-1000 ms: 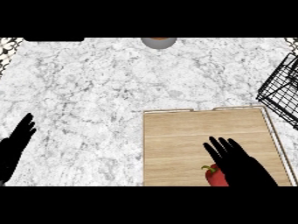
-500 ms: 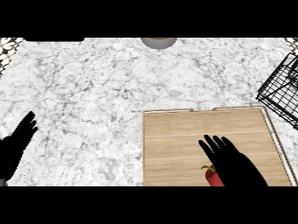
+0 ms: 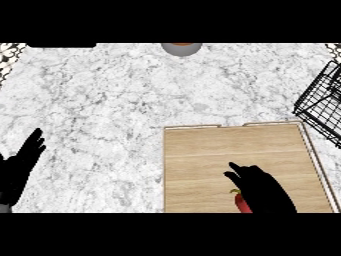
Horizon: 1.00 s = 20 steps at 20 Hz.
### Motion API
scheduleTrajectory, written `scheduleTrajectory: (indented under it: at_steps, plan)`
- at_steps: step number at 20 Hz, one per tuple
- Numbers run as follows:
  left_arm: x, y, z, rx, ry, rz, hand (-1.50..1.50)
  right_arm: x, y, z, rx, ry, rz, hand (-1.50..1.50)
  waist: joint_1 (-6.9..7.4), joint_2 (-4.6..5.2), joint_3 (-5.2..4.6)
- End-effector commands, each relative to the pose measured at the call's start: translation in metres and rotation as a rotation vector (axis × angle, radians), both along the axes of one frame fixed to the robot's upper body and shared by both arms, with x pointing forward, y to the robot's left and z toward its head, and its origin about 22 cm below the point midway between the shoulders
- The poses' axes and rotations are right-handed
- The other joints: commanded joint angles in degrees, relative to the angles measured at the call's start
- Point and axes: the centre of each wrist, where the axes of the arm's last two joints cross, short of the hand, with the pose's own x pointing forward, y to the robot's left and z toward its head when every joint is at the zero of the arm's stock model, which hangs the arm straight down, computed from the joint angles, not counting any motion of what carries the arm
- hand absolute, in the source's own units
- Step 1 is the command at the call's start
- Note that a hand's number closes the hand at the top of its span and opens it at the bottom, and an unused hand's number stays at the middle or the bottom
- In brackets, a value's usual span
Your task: Pick the bell pepper from the tray and place it in the tiered basket
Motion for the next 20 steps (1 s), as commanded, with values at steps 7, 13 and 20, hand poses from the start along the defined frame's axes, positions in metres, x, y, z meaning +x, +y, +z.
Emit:
scheduleTrajectory:
  at_steps: [7,13,20]
  plan:
    - [0.010,0.009,0.012,-0.007,-0.001,-0.002,0.00,-0.005,0.005,-0.008,0.128,-0.107,0.112,1.50,-0.11,0.06,0.09]
    - [0.003,-0.005,-0.004,-0.009,0.005,-0.017,0.00,0.024,0.038,0.006,0.205,-0.202,-0.113,1.50,0.47,0.30,0.07]
    - [0.012,0.000,0.011,-0.006,-0.031,-0.035,0.00,0.077,0.018,0.039,0.247,-0.309,-0.843,1.50,2.36,1.77,0.02]
